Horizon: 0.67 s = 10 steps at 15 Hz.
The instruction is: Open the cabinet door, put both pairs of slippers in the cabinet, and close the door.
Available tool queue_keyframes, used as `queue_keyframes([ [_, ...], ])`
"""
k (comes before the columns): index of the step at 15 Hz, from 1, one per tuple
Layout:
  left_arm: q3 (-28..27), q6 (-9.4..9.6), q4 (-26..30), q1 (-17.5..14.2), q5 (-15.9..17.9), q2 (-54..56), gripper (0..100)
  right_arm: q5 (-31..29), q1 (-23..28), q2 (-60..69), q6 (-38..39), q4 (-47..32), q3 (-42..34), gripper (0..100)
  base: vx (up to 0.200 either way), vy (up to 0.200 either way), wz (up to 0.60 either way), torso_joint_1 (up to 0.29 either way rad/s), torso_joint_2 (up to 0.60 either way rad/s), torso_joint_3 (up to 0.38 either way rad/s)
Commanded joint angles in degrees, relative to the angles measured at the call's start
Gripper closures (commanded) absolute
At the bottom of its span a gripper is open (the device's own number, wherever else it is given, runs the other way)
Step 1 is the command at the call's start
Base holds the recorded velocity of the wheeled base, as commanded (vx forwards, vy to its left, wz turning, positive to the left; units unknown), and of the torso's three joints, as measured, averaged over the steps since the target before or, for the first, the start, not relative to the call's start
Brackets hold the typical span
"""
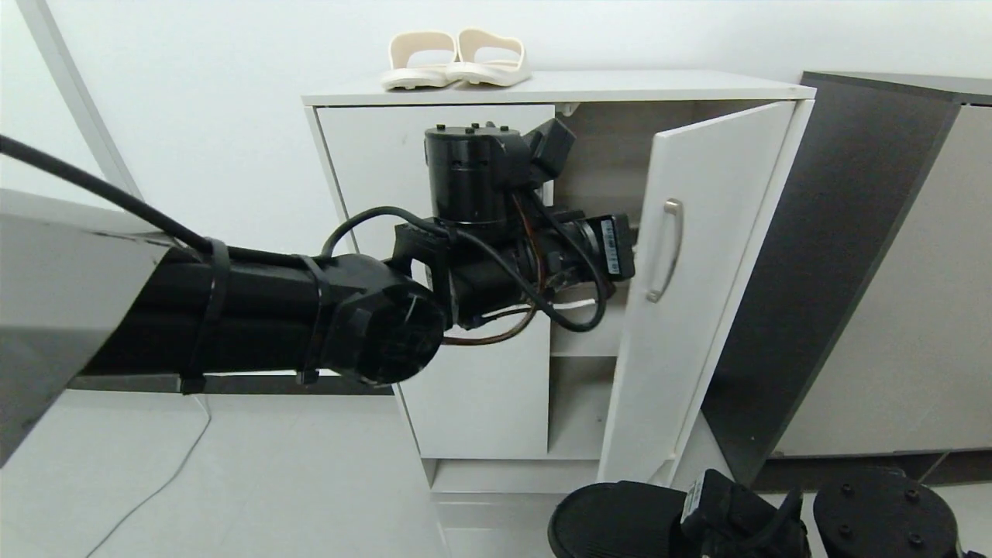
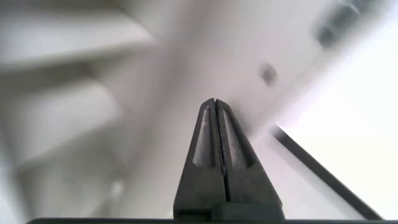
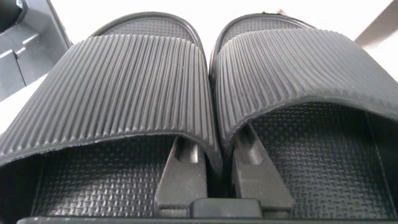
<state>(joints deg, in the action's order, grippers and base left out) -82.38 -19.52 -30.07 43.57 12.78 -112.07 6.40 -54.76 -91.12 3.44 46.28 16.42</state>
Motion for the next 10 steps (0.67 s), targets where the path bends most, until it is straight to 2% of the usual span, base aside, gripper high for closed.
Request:
queue_keyframes([
  [1,3.19,0.09,-1.13,4.16,-0.12,3.35,100,0.02,-0.08,-0.11,-0.01,0.13,0.01,100,-0.2,0.0,0.0,0.002,0.01,0.007],
  [2,3.37,0.27,-1.3,4.16,-0.12,3.52,100,-0.07,-0.08,-0.11,0.08,0.22,0.1,100,-0.2,0.0,0.0,0.007,0.0,0.012],
  [3,3.46,0.53,-1.39,4.07,-0.21,3.61,100,-0.16,0.09,-0.19,0.34,0.22,0.37,100,0.0,0.0,0.0,0.0,0.0,0.0],
  [6,5.66,0.97,-1.3,-1.03,-7.68,9.59,100,-2.71,5.37,-2.3,2.98,0.22,5.55,100,0.0,0.0,0.0,0.0,0.0,0.0],
  [7,8.64,1.85,-1.13,-2.52,-10.75,13.54,100,-6.05,6.86,-3.53,4.91,0.22,7.84,100,0.0,0.0,0.0,0.0,0.0,0.0],
  [8,13.13,3.7,0.02,-3.93,-13.92,19.52,100,-11.32,8.44,-5.64,6.67,0.22,10.74,100,0.0,0.0,0.0,0.0,0.0,0.0],
  [9,19.1,5.81,1.86,-4.81,-18.05,26.29,100,-16.24,9.85,-7.93,7.64,0.22,13.37,100,0.0,0.0,0.0,0.0,0.0,0.0],
  [10,25.26,7.83,5.38,-5.07,-23.59,34.11,100,-20.64,10.64,-10.04,8.25,0.22,15.57,100,0.0,0.0,0.0,0.0,0.0,0.0],
])
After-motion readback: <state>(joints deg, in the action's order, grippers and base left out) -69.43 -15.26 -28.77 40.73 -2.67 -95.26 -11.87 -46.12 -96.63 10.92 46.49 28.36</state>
